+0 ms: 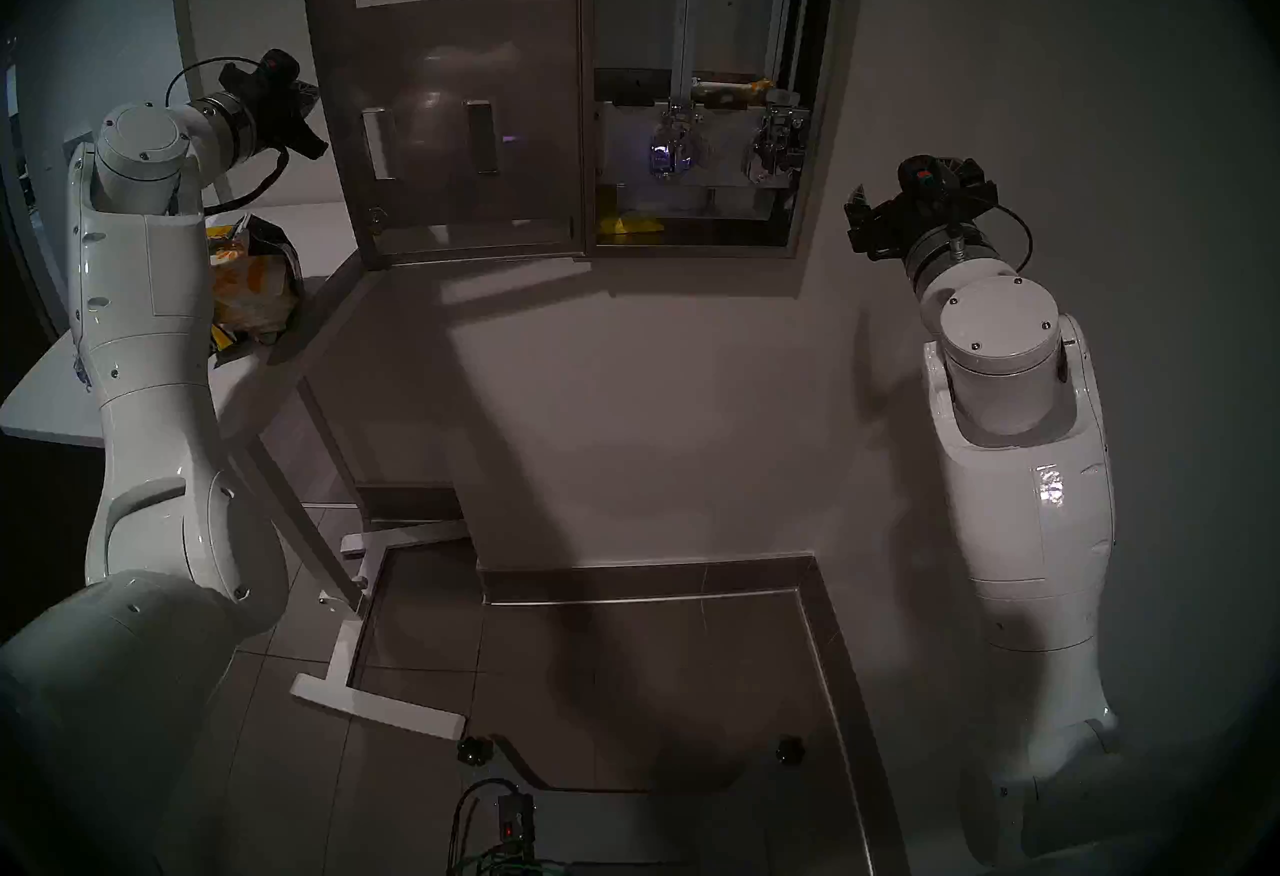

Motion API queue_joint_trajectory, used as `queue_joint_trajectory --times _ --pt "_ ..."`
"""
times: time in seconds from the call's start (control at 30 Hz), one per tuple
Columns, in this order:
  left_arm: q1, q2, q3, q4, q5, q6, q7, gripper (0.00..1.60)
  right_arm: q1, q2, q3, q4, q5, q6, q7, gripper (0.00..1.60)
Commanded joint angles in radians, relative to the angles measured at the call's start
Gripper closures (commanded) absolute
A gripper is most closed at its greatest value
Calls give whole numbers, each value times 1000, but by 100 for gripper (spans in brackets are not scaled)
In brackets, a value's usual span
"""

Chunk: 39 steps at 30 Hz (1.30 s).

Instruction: Open the dispenser door, put the pads inside, close the door

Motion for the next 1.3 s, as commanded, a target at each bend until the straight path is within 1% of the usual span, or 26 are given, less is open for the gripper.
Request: queue_joint_trajectory --times 0.0,0.13,0.17,0.33,0.37,0.4,0.53,0.67,0.77,0.83,0.87,0.93,1.0,1.03,1.07,1.1,1.13,1.2,1.23,1.27 --pt "-40 -1 -8 -27 -23 -29 12 160 27 0 2 -30 -2 -12 -7 0" --pt "-23 -5 -10 -55 -43 -50 -11 160 27 0 2 -30 -2 -12 -7 0" --pt "-9 -9 -8 -80 -57 -63 -30 160 27 0 2 -30 -1 -12 -6 0" --pt "26 -32 -8 -153 -90 -83 -82 160 27 0 2 -30 -1 -11 -6 0" --pt "18 -35 -5 -144 -101 -96 -92 160 27 0 2 -29 -1 -11 -6 0" --pt "28 -41 -8 -168 -104 -92 -102 160 27 0 2 -29 -1 -11 -6 0" --pt "29 -55 -2 -193 -128 -103 -131 160 26 0 2 -29 -1 -10 -5 0" --pt "31 -82 12 -240 -157 -109 -175 160 26 0 2 -27 -1 -9 -5 0" --pt "35 -97 25 -275 -164 -109 -194 160 25 0 2 -26 -1 -9 -4 0" --pt "25 -100 32 -261 -171 -113 -200 160 25 0 2 -25 -1 -9 -4 0" --pt "31 -110 38 -289 -174 -110 -212 160 24 1 2 -24 -1 -8 -4 0" --pt "37 -119 42 -315 -175 -104 -221 160 24 1 2 -23 -1 -8 -3 0" --pt "33 -111 50 -306 -179 -106 -225 160 23 1 2 -23 -1 -8 -3 0" --pt "39 -111 49 -322 -181 -103 -237 160 23 1 2 -21 -1 -7 -3 0" --pt "45 -126 55 -346 -178 -98 -241 160 22 1 2 -21 -1 -7 -3 0" --pt "45 -126 55 -346 -178 -98 -241 160 22 1 2 -21 -1 -7 -3 0" --pt "45 -111 45 -336 -180 -102 -248 160 22 1 2 -20 -1 -7 -3 0" --pt "53 -106 36 -345 -178 -103 -259 160 20 1 2 -18 -1 -7 -3 0" --pt "59 -122 56 -369 -172 -98 -261 160 20 1 2 -17 -1 -6 -2 0" --pt "63 -122 54 -376 -170 -96 -265 160 19 1 2 -16 -1 -6 -2 0"
